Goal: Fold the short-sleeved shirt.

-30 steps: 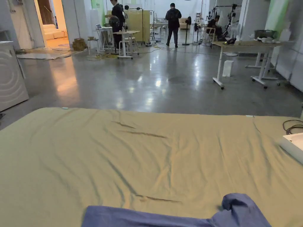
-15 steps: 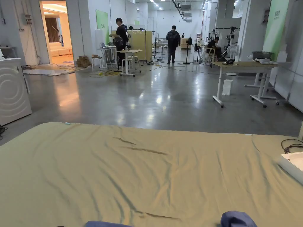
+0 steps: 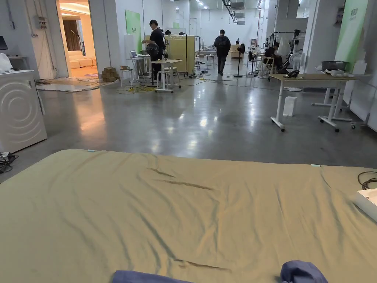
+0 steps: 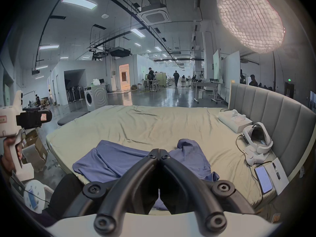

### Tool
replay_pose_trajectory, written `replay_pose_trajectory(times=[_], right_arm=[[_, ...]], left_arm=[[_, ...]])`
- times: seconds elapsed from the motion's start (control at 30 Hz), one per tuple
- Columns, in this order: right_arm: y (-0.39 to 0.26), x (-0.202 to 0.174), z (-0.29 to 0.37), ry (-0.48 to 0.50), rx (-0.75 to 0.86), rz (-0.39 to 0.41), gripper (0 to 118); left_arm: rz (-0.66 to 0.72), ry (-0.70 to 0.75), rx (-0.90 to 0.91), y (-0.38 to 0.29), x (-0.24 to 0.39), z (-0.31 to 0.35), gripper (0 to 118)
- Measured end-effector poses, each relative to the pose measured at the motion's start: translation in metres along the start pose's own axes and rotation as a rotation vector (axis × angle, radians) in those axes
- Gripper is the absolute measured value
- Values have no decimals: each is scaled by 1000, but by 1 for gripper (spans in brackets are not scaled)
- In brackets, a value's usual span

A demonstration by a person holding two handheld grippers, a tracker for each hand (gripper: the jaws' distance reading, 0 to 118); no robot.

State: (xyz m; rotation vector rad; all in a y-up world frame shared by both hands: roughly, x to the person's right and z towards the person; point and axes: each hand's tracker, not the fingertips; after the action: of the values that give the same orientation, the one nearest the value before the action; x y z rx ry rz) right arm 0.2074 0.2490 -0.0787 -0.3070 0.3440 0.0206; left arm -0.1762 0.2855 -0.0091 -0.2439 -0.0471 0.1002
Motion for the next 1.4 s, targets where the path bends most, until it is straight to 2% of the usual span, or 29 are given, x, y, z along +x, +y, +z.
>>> replay_pose_trajectory(times=[0.27, 0.5, 0.57, 0.6, 0.63, 0.67, 0.7, 0.73, 0.8, 0.9, 1.0, 1.07, 1.13, 1.2, 1.27, 1.3, 1.33, 1.4], right_arm=[[-6, 3, -10, 11, -36, -28, 0], [-17, 11, -30, 26, -101, -58, 0], [-20, 13, -35, 18, -121, -53, 0], [-23, 15, -39, 16, -134, -55, 0], [-26, 18, -42, 16, -154, -64, 0], [-28, 20, -46, 11, -171, -73, 0], [-32, 21, -50, 1, -191, -89, 0], [-36, 24, -54, 4, -215, -111, 0], [-43, 27, -60, -4, -246, -126, 0], [-52, 30, -70, -22, -296, -151, 0], [-58, 36, -76, -31, -324, -182, 0], [-56, 36, -74, -38, -329, -187, 0], [-54, 37, -70, -33, -319, -197, 0], [-54, 38, -71, -38, -329, -208, 0], [-55, 38, -71, -39, -336, -205, 0], [-56, 38, -72, -46, -343, -197, 0], [-56, 38, -72, -56, -353, -188, 0], [-57, 37, -72, -55, -358, -186, 0]], left_arm=[[2, 15, -56, -6, -6, -17, 1], [57, 19, -174, -9, -41, -75, 7], [76, 12, -218, -12, -57, -104, 23], [81, 4, -272, -14, -66, -124, 40], [77, 11, -294, -18, -76, -145, 72], [72, 24, -317, -23, -85, -165, 97], [64, 30, -324, -31, -95, -187, 110], [41, 44, -363, -39, -102, -211, 111], [24, 46, -413, -51, -120, -255, 111], [56, 121, -529, -71, -151, -319, 111], [198, 145, -638, -93, -174, -359, 107], [274, 96, -696, -108, -180, -372, 92], [137, 167, -702, -112, -175, -380, 90], [105, 174, -749, -118, -169, -389, 78], [49, 184, -753, -119, -161, -389, 76], [17, 181, -748, -117, -155, -388, 68], [-6, 176, -744, -115, -150, -387, 55], [-12, 162, -761, -113, -143, -388, 36]])
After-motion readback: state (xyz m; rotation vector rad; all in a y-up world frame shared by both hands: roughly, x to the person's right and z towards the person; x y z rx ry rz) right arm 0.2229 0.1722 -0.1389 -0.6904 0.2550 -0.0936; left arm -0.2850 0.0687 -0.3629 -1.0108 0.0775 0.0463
